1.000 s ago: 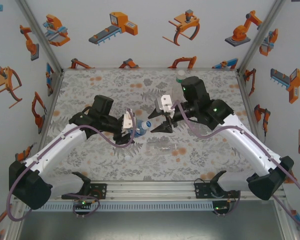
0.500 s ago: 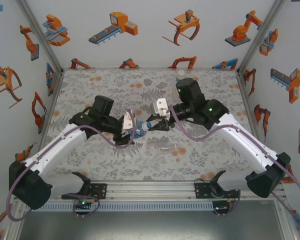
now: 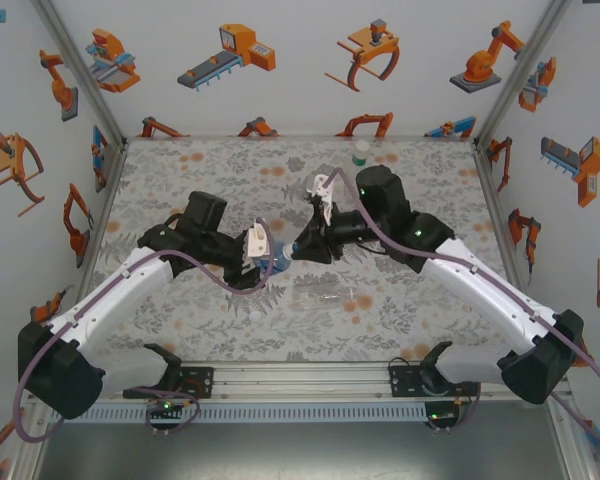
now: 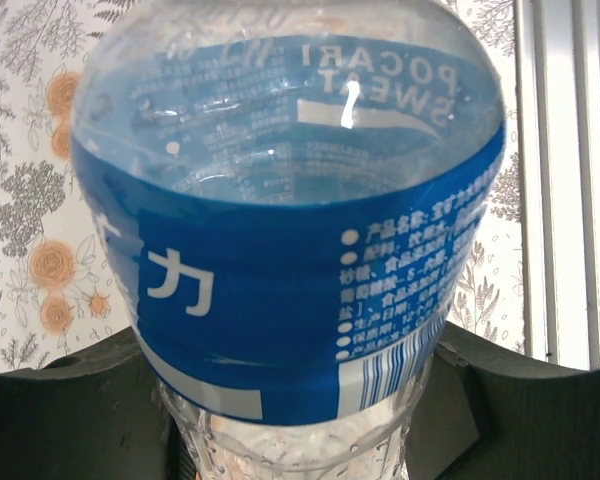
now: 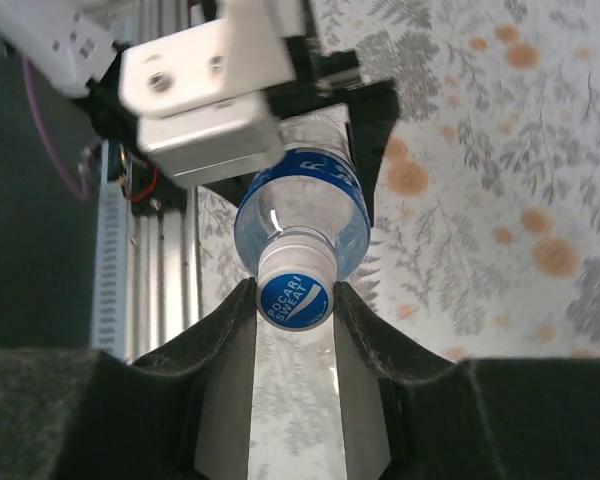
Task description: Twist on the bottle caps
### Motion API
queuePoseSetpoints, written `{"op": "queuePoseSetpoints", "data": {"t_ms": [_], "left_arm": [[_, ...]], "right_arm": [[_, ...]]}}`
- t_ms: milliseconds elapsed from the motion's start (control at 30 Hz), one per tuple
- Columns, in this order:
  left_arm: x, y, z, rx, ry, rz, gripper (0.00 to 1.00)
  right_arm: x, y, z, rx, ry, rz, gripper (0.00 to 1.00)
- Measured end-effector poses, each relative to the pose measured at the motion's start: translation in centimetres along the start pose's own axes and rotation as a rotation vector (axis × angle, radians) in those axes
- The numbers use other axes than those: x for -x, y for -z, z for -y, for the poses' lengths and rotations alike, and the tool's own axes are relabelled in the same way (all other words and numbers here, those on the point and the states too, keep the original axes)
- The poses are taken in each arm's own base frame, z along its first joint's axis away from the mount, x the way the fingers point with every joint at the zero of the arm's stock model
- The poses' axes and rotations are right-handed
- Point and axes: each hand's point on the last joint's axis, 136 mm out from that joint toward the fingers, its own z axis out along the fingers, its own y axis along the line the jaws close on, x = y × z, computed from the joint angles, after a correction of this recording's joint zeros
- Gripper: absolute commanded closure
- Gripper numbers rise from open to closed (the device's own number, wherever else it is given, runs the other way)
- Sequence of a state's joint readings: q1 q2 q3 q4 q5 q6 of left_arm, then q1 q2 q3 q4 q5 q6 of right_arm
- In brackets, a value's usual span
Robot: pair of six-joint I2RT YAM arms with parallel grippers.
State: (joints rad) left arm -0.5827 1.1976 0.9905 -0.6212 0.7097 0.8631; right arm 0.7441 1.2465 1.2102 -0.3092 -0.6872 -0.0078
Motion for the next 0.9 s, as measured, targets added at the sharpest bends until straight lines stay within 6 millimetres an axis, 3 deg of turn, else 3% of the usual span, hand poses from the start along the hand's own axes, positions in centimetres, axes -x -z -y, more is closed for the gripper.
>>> {"op": "queuePoseSetpoints", "data": {"t_ms": [267, 433, 500, 733, 900], "left_arm": [[-0.5, 0.1, -1.1, 0.054, 0.036, -0.029, 1.00], [-1.0, 0.3, -1.6, 0.078, 0.061, -0.050, 1.00], [-1.2, 0.3, -1.7, 0.084, 0.065, -0.057, 1.00], [-0.7, 0.3, -2.2, 0.101, 0.049, -0.038, 1.00], [0.7, 0.2, -1.8, 0.084, 0.011, 0.018, 1.00]], "right_arm": [[-1.2, 0.0, 4.0, -0.215, -0.761, 0.068, 1.00], [-2.1, -0.4, 5.4, -0.270, -1.027, 0.095, 0.97], [-2.4, -0.4, 5.6, -0.289, -1.068, 0.096, 0.94], [-1.7, 0.1, 5.8, -0.316, -1.026, 0.105, 0.54], [0.0, 1.0, 5.7, -0.324, -0.833, 0.127, 0.49]]}}
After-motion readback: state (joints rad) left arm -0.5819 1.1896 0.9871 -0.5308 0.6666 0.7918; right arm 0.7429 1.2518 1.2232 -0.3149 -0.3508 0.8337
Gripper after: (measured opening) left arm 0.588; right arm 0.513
